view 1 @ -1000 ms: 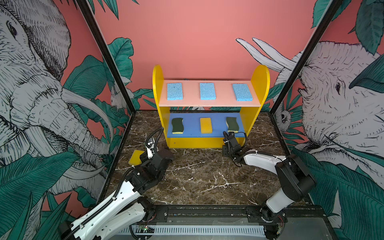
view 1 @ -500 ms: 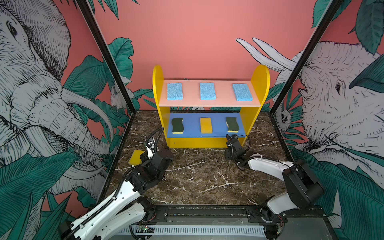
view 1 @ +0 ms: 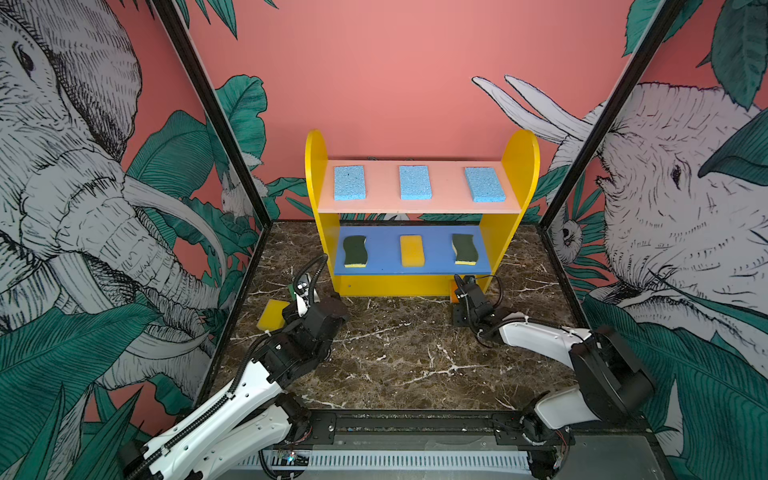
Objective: Place and organize the cleaning sponges onto the shelf
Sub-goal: 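Lower the held orange sponge to the table in front of the shelf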
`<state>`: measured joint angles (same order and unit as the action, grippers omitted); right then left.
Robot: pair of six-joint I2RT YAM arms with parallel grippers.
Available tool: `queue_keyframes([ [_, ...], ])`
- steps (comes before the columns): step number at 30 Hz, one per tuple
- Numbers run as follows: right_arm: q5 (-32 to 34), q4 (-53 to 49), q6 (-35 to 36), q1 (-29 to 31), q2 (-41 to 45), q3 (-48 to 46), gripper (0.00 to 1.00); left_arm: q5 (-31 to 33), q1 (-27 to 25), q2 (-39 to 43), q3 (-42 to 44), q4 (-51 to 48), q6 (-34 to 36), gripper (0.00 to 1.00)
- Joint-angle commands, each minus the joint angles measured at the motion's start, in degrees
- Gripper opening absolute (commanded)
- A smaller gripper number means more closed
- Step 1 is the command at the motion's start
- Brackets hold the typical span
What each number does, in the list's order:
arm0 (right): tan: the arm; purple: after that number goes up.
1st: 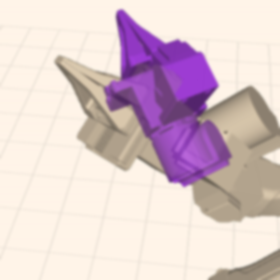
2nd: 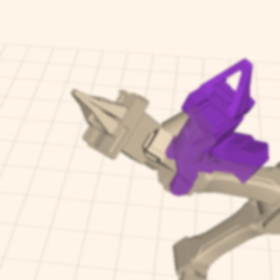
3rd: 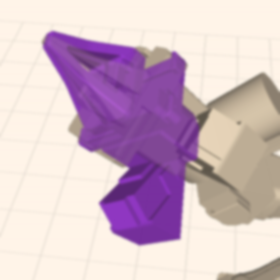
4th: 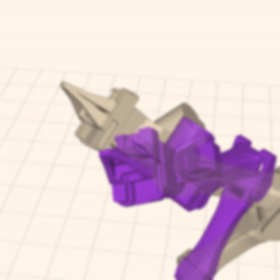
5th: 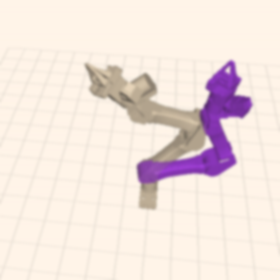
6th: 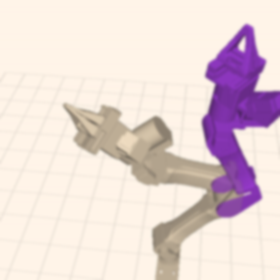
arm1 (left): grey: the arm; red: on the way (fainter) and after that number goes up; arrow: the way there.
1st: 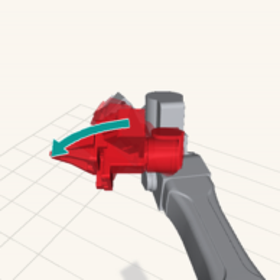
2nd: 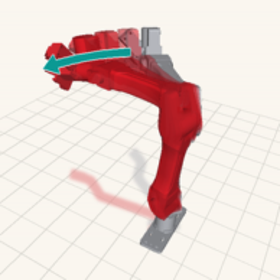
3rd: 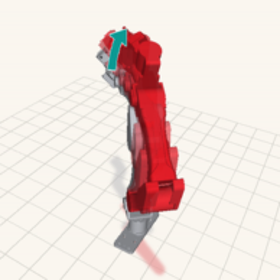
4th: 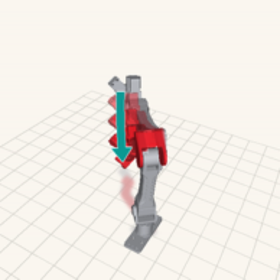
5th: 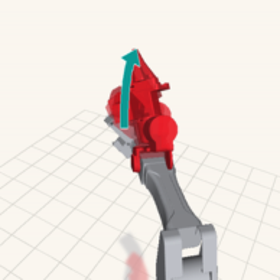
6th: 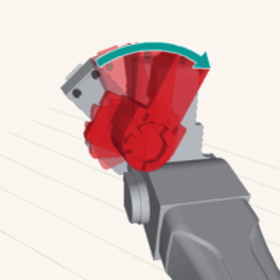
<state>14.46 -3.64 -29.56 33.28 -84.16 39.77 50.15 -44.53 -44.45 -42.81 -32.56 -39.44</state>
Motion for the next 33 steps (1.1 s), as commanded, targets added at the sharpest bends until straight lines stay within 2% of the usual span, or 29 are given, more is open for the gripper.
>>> queue_keyframes([
  [1, -0.79, 1.32, -0.04, 0.41, -0.73, 0.63, 0.60, 0.47, 0.20, 1.07, 1.24, -0.02, -1.17, 0.92],
  [12, -0.53, -3.65, -4.10, 4.49, 4.77, -3.52, 0.59, 0.06, 0.21, 1.70, 1.92, 0.42, -1.10, 0.92],
  [18, -2.83, -4.33, -7.84, 6.54, 7.47, -7.72, 0.61, -1.41, 0.24, 1.51, 1.48, 0.92, -1.28, 0.92],
  [24, -2.68, -5.53, -8.45, 8.35, 9.18, -9.43, 0.67, -2.50, 0.23, 2.49, 1.29, 0.48, -2.21, 0.91],
  [33, -1.49, -5.64, -8.32, 8.99, 8.88, -9.95, 0.71, -3.63, 0.17, 2.60, 0.82, -1.23, -3.70, 0.91],
])
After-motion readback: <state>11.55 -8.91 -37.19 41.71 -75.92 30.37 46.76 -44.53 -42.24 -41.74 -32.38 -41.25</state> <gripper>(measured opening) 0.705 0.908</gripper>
